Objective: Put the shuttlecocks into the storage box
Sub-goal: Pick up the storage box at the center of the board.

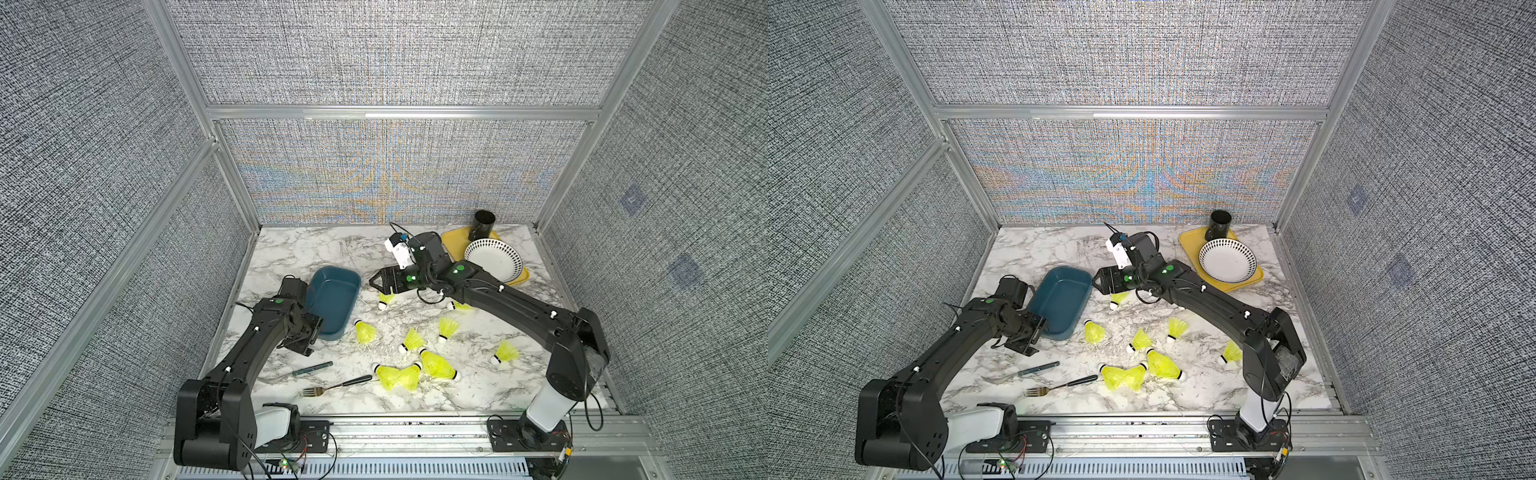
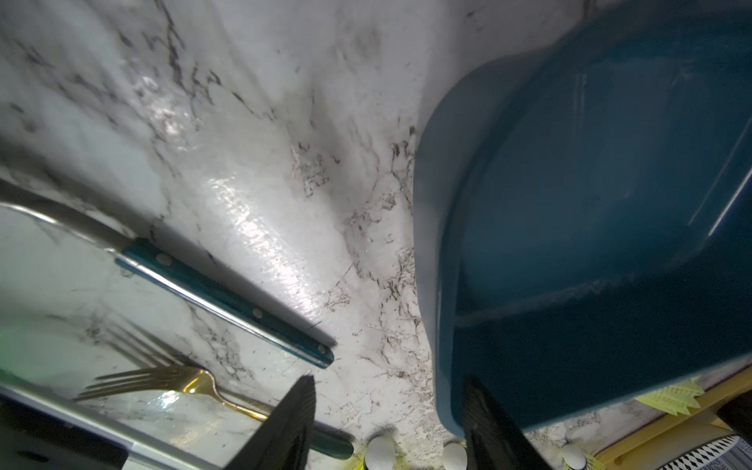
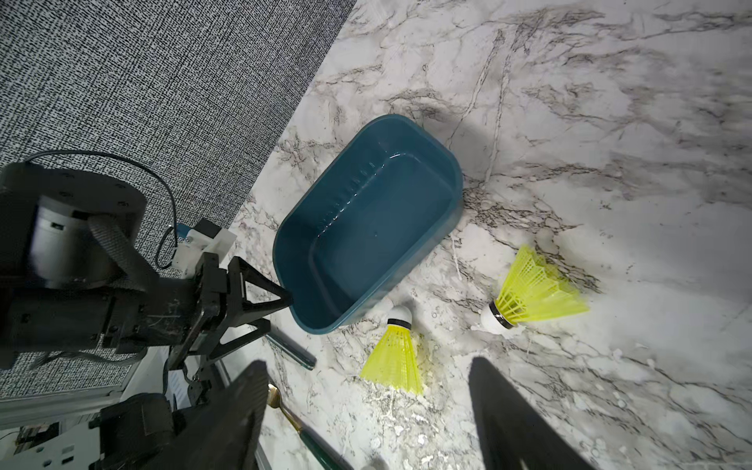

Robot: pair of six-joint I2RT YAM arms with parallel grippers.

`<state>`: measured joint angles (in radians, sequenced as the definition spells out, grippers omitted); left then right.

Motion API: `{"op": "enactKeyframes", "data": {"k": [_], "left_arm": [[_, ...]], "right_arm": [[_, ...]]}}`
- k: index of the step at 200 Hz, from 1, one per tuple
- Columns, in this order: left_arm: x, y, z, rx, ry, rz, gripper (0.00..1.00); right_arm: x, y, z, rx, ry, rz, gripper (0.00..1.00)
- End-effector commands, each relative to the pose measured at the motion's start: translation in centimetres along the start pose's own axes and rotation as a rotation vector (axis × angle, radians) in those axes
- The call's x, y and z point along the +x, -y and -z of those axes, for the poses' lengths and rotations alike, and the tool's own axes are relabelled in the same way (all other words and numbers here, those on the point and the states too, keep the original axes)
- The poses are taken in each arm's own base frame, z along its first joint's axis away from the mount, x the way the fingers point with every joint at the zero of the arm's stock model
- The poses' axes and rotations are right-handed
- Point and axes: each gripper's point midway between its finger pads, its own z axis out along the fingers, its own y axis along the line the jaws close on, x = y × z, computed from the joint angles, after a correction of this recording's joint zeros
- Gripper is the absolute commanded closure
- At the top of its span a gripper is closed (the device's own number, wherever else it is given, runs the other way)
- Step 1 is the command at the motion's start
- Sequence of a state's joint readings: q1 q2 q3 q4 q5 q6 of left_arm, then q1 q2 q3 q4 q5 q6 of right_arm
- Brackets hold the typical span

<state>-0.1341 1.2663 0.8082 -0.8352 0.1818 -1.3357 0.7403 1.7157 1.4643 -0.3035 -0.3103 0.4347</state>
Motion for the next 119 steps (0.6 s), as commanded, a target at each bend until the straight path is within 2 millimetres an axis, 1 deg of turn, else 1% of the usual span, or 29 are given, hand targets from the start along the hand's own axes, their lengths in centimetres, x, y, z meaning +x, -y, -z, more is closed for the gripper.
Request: {"op": "enactKeyframes", "data": {"k": [1,11,31,47,60,91,114,119], "left_arm": [[-0.8,0.8,-0.3,0.029,0.033,0.004,0.4],[-0.9,0.9,-0.6,0.028,0.035,0.006,0.42],[-1.1,1.0,-1.0,0.024,0.041,0.014,0.49],[-1.1,0.9,-1.5,0.014,0.036,0.027,0.56],[-1.2,0.8,-1.7,0.016,0.038,0.042,0.64],[-1.4,1.2,-1.7,0.036,0.049,0.069,0.81],[-1.6,1.4,-1.7,0.036,0.056,0.073,0.89],[-1.6,1.5,-1.8,0.031,0.057,0.071,0.92]], "right_arm": [[0.2,0.2,0.0,0.011,-0.006,0.004,0.21],[0.3,0.2,-0.1,0.01,-0.01,0.003,0.21],[0.3,0.2,-0.2,0.009,-0.012,0.004,0.22],[0.4,0.3,-0.1,0.012,-0.014,0.006,0.22],[0.4,0.3,-0.1,0.013,-0.017,0.008,0.22],[0.7,0.4,-0.1,0.015,-0.023,0.008,0.22],[0.7,0.4,0.1,0.018,-0.02,0.01,0.22],[0.7,0.4,0.2,0.018,-0.019,0.01,0.22]]}}
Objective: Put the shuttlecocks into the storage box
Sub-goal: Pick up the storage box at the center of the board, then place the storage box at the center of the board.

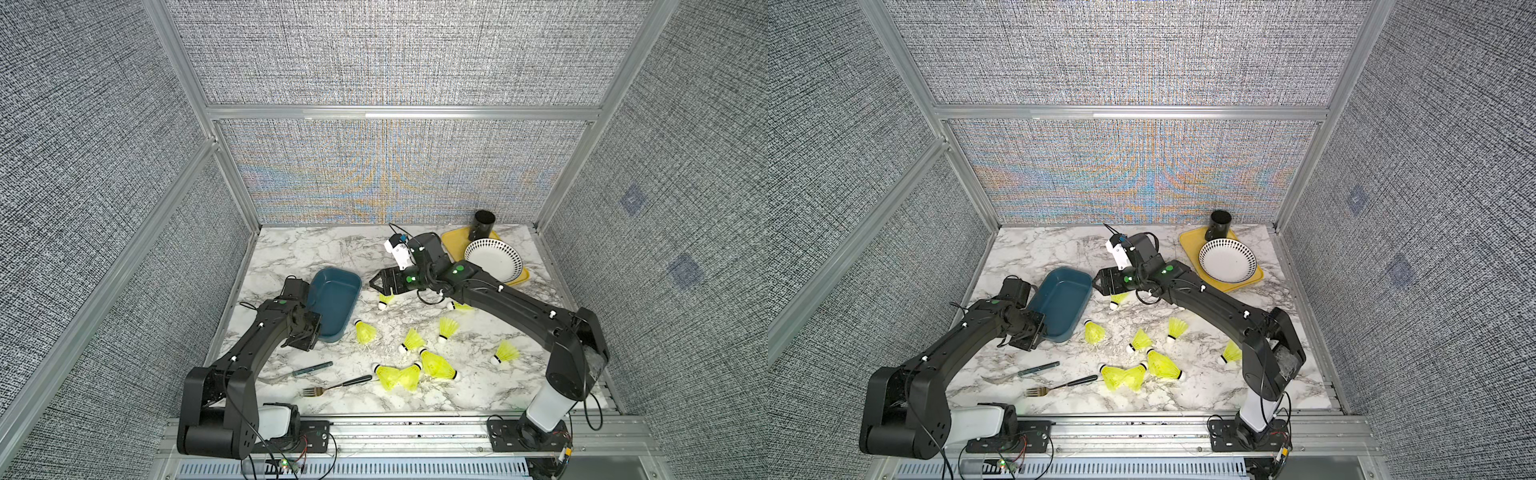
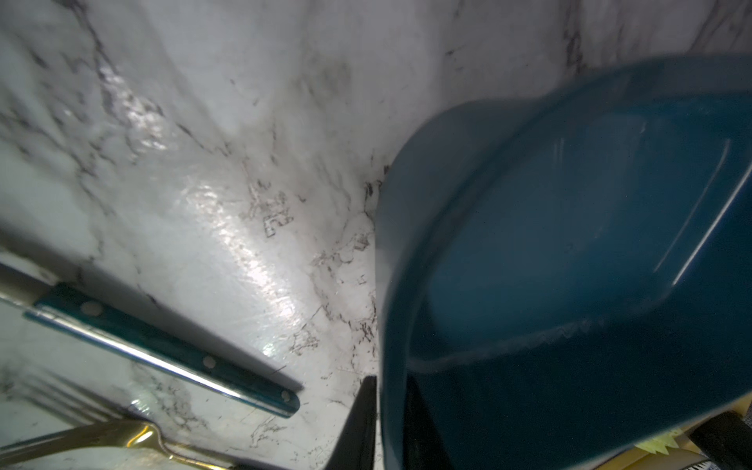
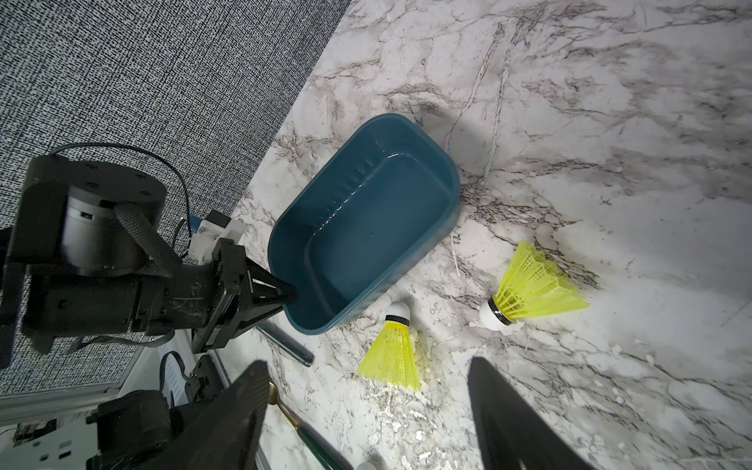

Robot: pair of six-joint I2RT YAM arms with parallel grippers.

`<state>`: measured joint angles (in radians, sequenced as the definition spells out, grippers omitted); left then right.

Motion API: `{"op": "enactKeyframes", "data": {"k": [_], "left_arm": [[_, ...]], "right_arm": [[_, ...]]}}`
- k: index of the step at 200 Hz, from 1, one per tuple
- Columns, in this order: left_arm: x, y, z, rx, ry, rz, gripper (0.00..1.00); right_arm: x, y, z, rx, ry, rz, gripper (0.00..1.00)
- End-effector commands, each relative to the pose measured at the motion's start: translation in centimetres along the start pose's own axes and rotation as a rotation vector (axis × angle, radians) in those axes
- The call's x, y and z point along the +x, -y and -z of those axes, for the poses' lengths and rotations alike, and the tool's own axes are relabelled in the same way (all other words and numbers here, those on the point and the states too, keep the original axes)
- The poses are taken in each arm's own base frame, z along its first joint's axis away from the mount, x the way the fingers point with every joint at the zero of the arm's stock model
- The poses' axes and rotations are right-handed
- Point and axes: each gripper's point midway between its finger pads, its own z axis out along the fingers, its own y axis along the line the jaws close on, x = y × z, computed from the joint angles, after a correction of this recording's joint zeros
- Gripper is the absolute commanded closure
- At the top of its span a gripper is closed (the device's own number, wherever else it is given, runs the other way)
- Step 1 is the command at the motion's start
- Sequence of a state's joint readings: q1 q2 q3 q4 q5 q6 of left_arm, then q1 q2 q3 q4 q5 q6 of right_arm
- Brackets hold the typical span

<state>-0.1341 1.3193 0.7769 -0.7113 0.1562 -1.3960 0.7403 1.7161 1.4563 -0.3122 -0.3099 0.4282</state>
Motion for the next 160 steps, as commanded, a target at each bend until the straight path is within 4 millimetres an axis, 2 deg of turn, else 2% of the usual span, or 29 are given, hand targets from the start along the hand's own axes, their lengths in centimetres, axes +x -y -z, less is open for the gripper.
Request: {"op": "enactKeyframes", "data": {"k": [1,8,31,56,80,102,135,157,160], "left_arm": [[-0.5,0.3,-0.1,-0.001,0.023,0.017,0.93],[-0.6,0.4,0.0,-0.006,0.029,0.01,0.98],[-1.3,1.0,0.2,-0.021,0.06,-0.016,0.98],[-2.7,3.1,1.3,-0.028,0.115,-0.095,0.98],[-4.2,7.3,2.3,-0.011,0.142,-0.274,0.98],[-4.7,11.7,2.1,-0.02,0.116,-0.502,0.98],[-3.9,17.5,0.1,0.08,0.024,-0.738,0.98],[-2.8,20.6,-1.0,0.13,-0.018,-0.847,0.98],[-2.8,20.8,-1.8,0.118,-0.03,-0.856,0.98]], "right_arm": [[0.2,0.2,0.3,0.012,-0.004,0.008,0.22],[0.2,0.1,0.4,0.012,-0.004,0.009,0.22],[0.1,0.1,0.6,0.016,-0.001,0.013,0.22],[-0.1,0.3,1.1,0.035,0.005,0.021,0.22],[-0.9,1.1,2.3,0.064,0.028,0.021,0.22],[-1.7,2.6,3.7,0.093,0.058,-0.019,0.23],[-1.9,6.7,5.7,0.135,0.103,-0.162,0.23],[-1.7,9.7,7.1,0.136,0.135,-0.273,0.24],[-1.7,10.0,7.3,0.136,0.138,-0.283,0.24]]}}
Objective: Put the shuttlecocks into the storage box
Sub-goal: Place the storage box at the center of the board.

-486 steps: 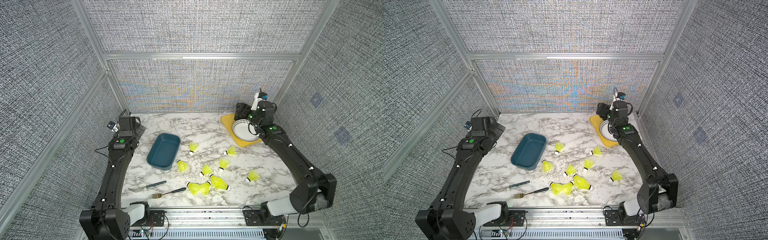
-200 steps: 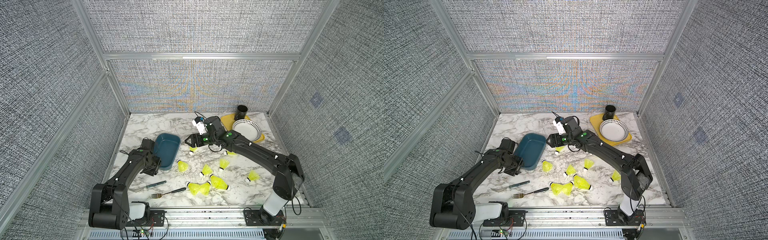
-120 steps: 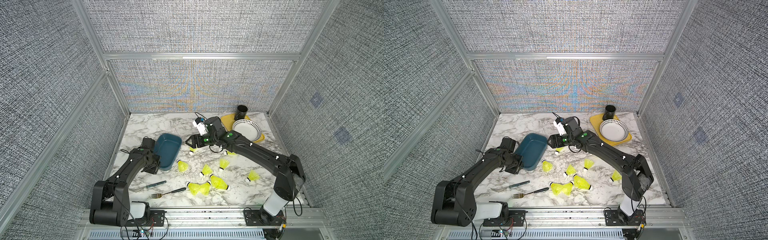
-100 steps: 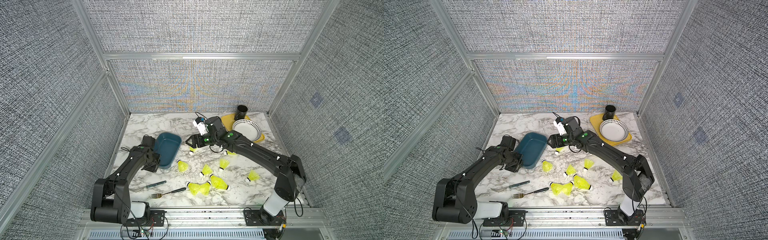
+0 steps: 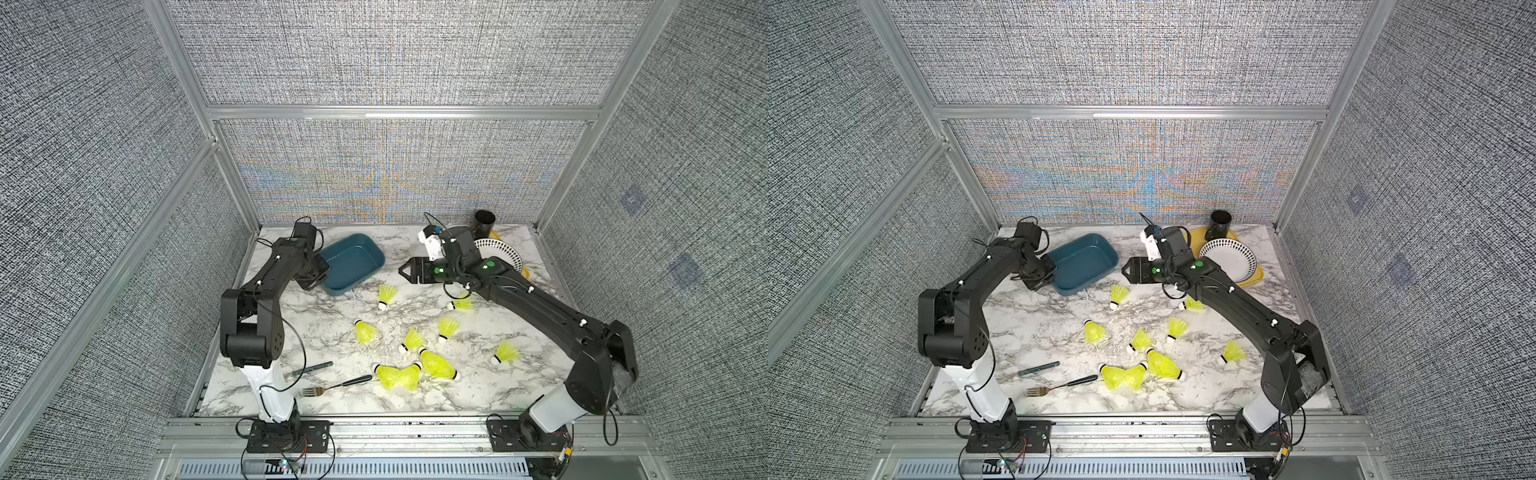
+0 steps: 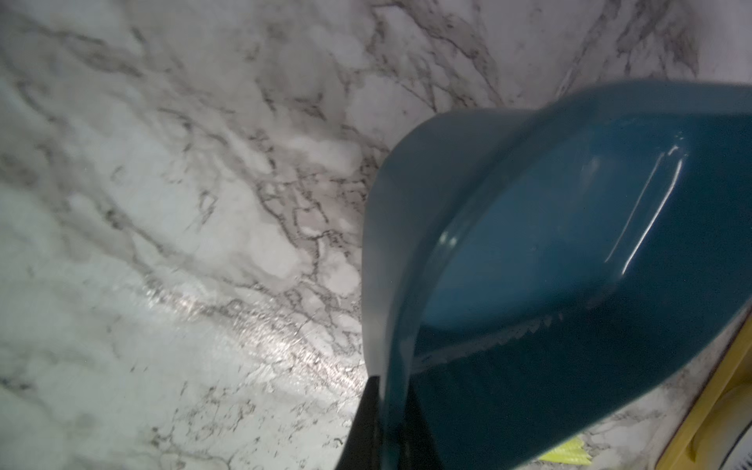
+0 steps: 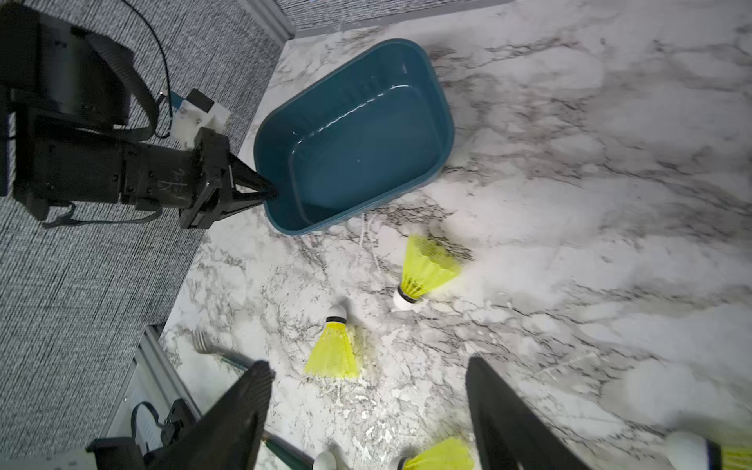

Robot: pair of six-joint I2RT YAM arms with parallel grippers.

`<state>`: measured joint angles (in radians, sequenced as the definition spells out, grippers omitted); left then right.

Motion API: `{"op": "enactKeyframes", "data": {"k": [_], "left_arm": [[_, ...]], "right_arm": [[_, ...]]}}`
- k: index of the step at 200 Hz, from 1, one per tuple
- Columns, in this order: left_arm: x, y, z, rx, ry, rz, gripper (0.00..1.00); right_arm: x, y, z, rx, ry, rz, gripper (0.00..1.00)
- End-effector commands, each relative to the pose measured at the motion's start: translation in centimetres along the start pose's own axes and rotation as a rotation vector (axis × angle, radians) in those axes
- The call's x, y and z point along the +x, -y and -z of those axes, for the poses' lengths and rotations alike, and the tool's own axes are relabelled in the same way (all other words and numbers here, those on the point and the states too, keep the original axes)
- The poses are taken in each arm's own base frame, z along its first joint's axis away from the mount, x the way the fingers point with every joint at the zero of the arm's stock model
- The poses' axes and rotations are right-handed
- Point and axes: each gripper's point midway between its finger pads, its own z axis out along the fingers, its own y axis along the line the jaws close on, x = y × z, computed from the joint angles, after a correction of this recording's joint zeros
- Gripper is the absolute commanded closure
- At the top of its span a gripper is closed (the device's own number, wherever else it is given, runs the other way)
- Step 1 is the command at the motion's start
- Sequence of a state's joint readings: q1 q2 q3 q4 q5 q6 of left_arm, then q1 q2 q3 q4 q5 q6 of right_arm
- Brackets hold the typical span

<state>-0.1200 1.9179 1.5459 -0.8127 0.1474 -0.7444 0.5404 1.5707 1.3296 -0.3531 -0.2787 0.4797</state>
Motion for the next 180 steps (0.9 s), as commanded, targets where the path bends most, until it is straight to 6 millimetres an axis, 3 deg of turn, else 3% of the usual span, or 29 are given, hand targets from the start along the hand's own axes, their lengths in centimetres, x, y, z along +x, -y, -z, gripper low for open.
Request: {"op": "enactKeyframes", "data": {"k": [1,40,79,120,139,180], "left_arm": [[-0.2,3.4,-1.6,0.088,-0.058,-0.208,0.98],[0.0,9.2,-3.8,0.167,-0.105,-0.362,0.98],[3.3,12.3,-5.3,0.147,-0.188,-0.51,0.98],[5.2,12.2,-5.9,0.106,-0.227,-0.547,0.98],[5.9,12.0,-5.8,0.094,-0.242,-0.564,0.98],[7.3,12.0,-5.3,0.098,-0.267,-0.599,0.98]], "right_arm": [[-0.8,1.8,1.0,-0.022,0.034,-0.114,0.24],[-0.6,4.9,2.1,0.02,0.031,-0.166,0.24],[-1.4,8.8,3.6,0.096,0.088,-0.232,0.25],[-2.1,13.9,5.4,0.196,0.129,-0.299,0.25],[-2.0,14.6,5.7,0.213,0.131,-0.293,0.26],[-1.4,14.2,5.1,0.173,0.103,-0.249,0.26]]}}
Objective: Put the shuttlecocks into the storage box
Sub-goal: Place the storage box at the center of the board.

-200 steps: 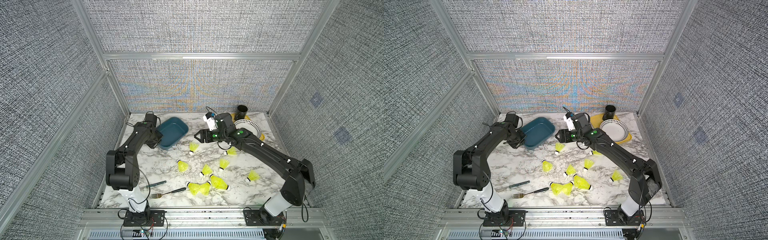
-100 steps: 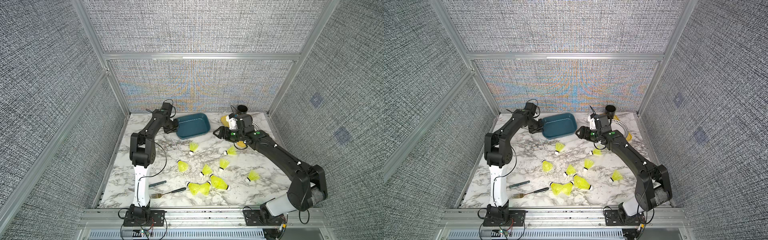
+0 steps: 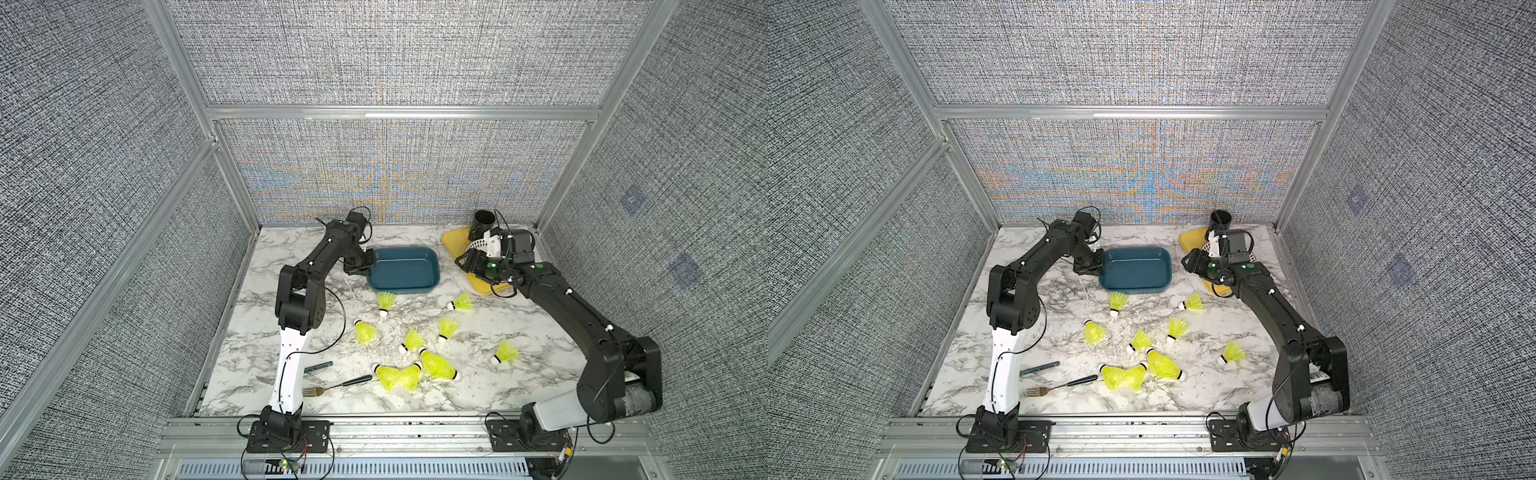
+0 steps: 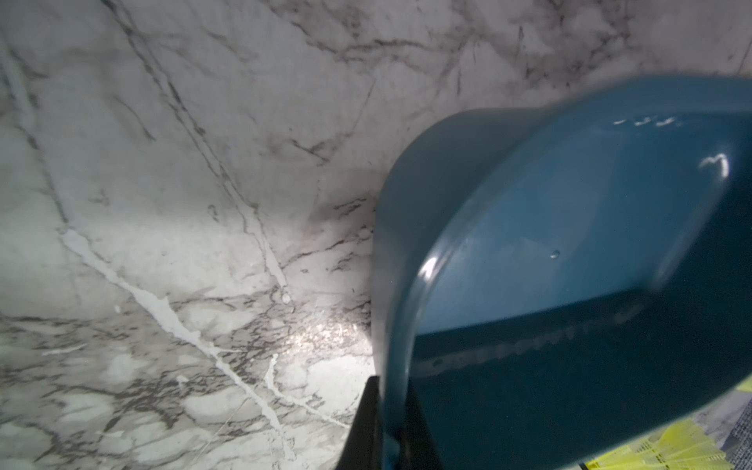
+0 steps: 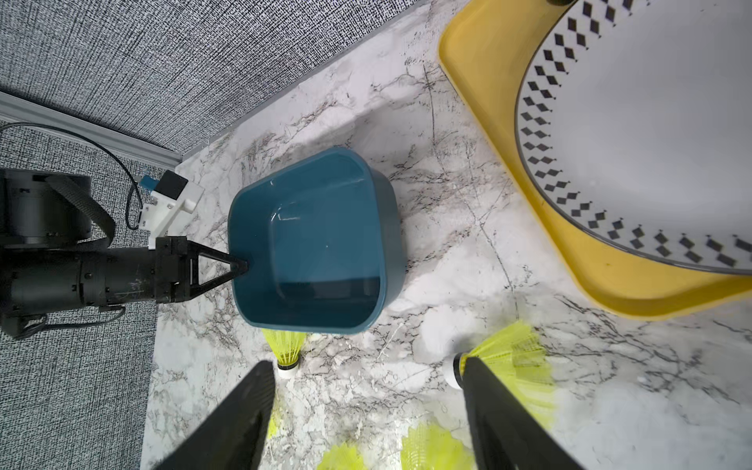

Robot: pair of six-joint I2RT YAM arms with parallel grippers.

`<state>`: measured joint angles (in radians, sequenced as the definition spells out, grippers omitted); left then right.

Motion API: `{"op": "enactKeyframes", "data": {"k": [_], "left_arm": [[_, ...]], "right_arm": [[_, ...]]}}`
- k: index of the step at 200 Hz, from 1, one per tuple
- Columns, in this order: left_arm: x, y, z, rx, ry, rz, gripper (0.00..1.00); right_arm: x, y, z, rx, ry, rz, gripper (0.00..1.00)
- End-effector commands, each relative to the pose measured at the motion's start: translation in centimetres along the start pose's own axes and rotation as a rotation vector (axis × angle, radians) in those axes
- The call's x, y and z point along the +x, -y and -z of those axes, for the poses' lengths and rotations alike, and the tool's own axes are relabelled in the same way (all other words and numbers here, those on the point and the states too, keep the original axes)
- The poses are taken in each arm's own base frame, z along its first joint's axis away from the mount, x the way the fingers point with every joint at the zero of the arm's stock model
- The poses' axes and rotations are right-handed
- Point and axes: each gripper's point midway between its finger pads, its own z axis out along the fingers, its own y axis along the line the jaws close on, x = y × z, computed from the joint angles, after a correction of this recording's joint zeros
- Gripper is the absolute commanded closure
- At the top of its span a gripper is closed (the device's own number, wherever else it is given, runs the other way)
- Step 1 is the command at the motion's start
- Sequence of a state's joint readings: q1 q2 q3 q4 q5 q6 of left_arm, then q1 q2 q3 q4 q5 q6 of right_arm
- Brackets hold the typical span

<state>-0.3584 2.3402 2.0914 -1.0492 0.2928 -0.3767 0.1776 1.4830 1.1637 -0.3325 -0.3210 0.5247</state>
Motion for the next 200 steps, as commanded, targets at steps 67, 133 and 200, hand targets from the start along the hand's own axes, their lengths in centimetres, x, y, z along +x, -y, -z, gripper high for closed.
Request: {"op": "enactKeyframes", "data": {"k": [67,133,200], "left_arm": [[2.3,0.6,0.3,-0.006,-0.053,-0.044,0.98],[3.5,0.2,0.2,-0.015,-0.066,-0.019,0.98],[4.3,-0.1,-0.3,-0.007,-0.057,0.028,0.96]], "right_arm": [[1.4,-0.1,-0.9,-0.177,-0.111,0.035,0.26],[2.2,0.7,-1.1,-0.184,-0.119,-0.015,0.26],[2.7,3.4,-0.3,-0.028,-0.088,-0.048,0.28]]}}
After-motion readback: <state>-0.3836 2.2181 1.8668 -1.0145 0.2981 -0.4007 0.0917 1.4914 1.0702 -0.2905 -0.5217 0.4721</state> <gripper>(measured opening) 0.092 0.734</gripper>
